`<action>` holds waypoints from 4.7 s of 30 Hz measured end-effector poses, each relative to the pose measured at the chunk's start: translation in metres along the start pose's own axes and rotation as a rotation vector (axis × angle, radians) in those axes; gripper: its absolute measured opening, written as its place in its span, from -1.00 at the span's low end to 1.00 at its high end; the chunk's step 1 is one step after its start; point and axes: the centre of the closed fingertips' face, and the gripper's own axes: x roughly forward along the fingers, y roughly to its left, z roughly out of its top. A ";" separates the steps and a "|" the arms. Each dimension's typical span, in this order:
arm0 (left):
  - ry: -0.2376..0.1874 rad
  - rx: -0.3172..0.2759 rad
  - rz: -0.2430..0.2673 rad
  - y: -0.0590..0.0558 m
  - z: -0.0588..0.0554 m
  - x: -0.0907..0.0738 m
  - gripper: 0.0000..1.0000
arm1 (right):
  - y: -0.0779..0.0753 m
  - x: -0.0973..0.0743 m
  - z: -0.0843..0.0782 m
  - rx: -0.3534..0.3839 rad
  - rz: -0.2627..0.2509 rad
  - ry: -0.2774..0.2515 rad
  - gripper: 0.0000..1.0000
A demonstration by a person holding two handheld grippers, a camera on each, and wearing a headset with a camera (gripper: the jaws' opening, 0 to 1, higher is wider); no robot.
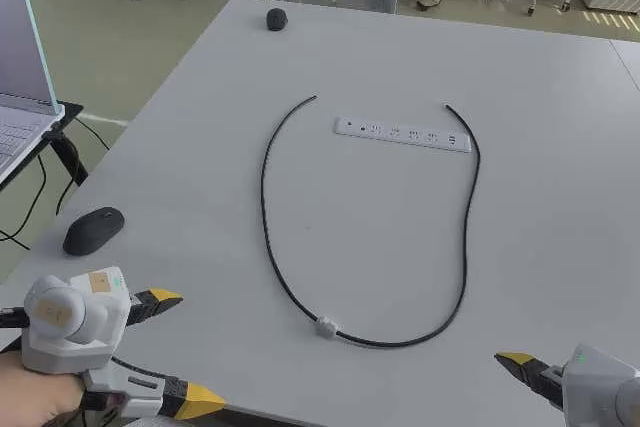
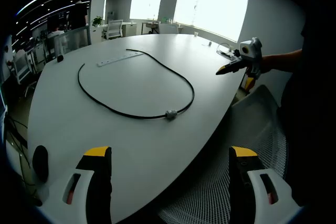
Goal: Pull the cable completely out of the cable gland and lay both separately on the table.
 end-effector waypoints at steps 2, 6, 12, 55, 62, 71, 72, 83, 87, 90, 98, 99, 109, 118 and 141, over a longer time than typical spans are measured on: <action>0.006 0.003 -0.002 0.000 0.000 0.000 0.85 | -0.001 0.001 0.001 0.005 0.004 -0.003 0.97; 0.010 0.007 0.000 0.001 0.001 0.000 0.85 | -0.001 0.001 0.002 0.006 0.007 -0.001 0.96; 0.019 0.023 0.001 0.000 0.001 0.001 0.88 | -0.001 0.001 0.003 0.013 0.007 0.002 0.96; 0.000 0.011 -0.089 0.022 -0.013 0.009 0.97 | 0.009 0.081 0.062 -0.084 -0.046 0.195 0.50; 0.006 0.024 -0.121 0.018 -0.017 0.008 0.95 | 0.011 0.105 0.060 -0.118 -0.015 0.282 0.31; 0.006 0.025 -0.126 0.021 -0.019 0.004 0.90 | 0.006 0.136 0.060 -0.144 0.005 0.341 0.11; 0.008 0.026 -0.129 0.020 -0.019 0.004 0.89 | 0.006 0.138 0.059 -0.146 0.006 0.349 0.07; 0.009 0.019 -0.131 0.017 -0.022 0.004 0.87 | 0.007 0.168 0.044 -0.192 0.045 0.455 -0.20; 0.012 0.021 -0.127 0.020 -0.021 0.003 0.87 | 0.005 0.177 0.040 -0.193 0.054 0.483 -0.31; 0.010 0.020 -0.118 0.024 -0.019 0.002 0.86 | 0.004 0.183 0.036 -0.189 0.056 0.502 -0.36; 0.004 0.014 -0.113 0.028 -0.018 0.001 0.85 | 0.005 0.189 0.029 -0.183 0.070 0.539 -0.55; 0.003 0.011 -0.114 0.029 -0.018 0.001 0.85 | 0.005 0.189 0.028 -0.182 0.073 0.542 -0.57; 0.004 0.008 -0.129 0.024 -0.018 0.001 0.83 | 0.009 0.195 0.023 -0.211 0.087 0.560 -0.73; 0.020 0.004 -0.137 0.025 -0.024 0.000 0.78 | 0.010 0.197 0.023 -0.241 0.080 0.569 -0.83; -0.022 0.051 -0.212 0.013 -0.002 0.011 0.75 | 0.029 0.171 0.042 -0.278 0.055 0.560 -0.87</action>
